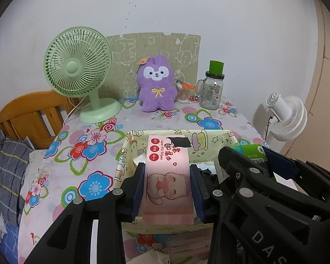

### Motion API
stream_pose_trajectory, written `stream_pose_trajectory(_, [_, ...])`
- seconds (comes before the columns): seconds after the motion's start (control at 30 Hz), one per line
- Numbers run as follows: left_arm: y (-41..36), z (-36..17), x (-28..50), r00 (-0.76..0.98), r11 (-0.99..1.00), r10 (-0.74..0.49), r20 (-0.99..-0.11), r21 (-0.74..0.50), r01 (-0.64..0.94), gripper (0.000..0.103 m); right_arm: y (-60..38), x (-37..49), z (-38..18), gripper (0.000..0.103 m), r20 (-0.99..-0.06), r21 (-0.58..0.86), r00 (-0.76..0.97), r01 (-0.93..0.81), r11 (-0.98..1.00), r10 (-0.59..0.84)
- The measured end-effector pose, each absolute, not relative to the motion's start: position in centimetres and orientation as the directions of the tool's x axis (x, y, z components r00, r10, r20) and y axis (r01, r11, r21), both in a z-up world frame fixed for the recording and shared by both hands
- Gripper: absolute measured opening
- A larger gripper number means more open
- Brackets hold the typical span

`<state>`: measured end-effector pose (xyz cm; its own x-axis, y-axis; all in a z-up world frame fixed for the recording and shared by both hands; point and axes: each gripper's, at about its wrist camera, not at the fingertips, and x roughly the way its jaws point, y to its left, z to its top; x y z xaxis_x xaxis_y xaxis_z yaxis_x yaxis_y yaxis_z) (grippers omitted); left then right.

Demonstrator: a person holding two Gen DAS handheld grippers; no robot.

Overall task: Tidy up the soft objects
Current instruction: 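Lift the pink pack with the left tool toward the box while the right tool carries the green pack, then lower the pink pack into the box and open the left tool while the right tool releases the green pack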

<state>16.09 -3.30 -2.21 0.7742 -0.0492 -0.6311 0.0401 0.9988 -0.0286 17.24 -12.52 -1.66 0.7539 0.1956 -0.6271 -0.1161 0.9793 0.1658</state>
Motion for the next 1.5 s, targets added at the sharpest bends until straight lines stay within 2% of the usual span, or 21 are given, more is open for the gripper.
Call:
stream_pose_trajectory(0.97, [-2.7, -6.4, 20.3, 0.698, 0.999, -0.043, -0.715, -0.039, 0.022, 0.040, -11.8, 21.8, -6.0, 0.051, -0.711, 0.166, 0.677, -0.102, 0.981, 0.191])
stream_pose_trajectory(1.33, [-3.1, -7.1, 21.5, 0.694, 1.000, -0.027, -0.719, -0.014, 0.024, 0.040, -12.2, 23.2, -7.0, 0.051, -0.729, 0.168, 0.660, -0.086, 0.982, 0.182])
stream_pose_trajectory(1.4, [-3.3, -7.1, 21.7, 0.695, 0.999, -0.032, -0.718, -0.014, 0.031, 0.045, -12.4, 23.4, -7.1, 0.051, -0.729, 0.166, 0.661, -0.081, 0.983, 0.178])
stream_pose_trajectory(1.47, [-3.5, -7.0, 21.8, 0.697, 0.998, -0.055, -0.715, -0.029, 0.049, 0.054, -12.6, 23.6, -7.0, 0.051, -0.730, 0.168, 0.661, -0.076, 0.983, 0.176])
stream_pose_trajectory(1.5, [-3.6, -7.0, 21.8, 0.692, 0.998, -0.067, -0.719, -0.038, 0.056, 0.062, -12.7, 23.7, -7.0, 0.051, -0.730, 0.169, 0.660, -0.074, 0.983, 0.176])
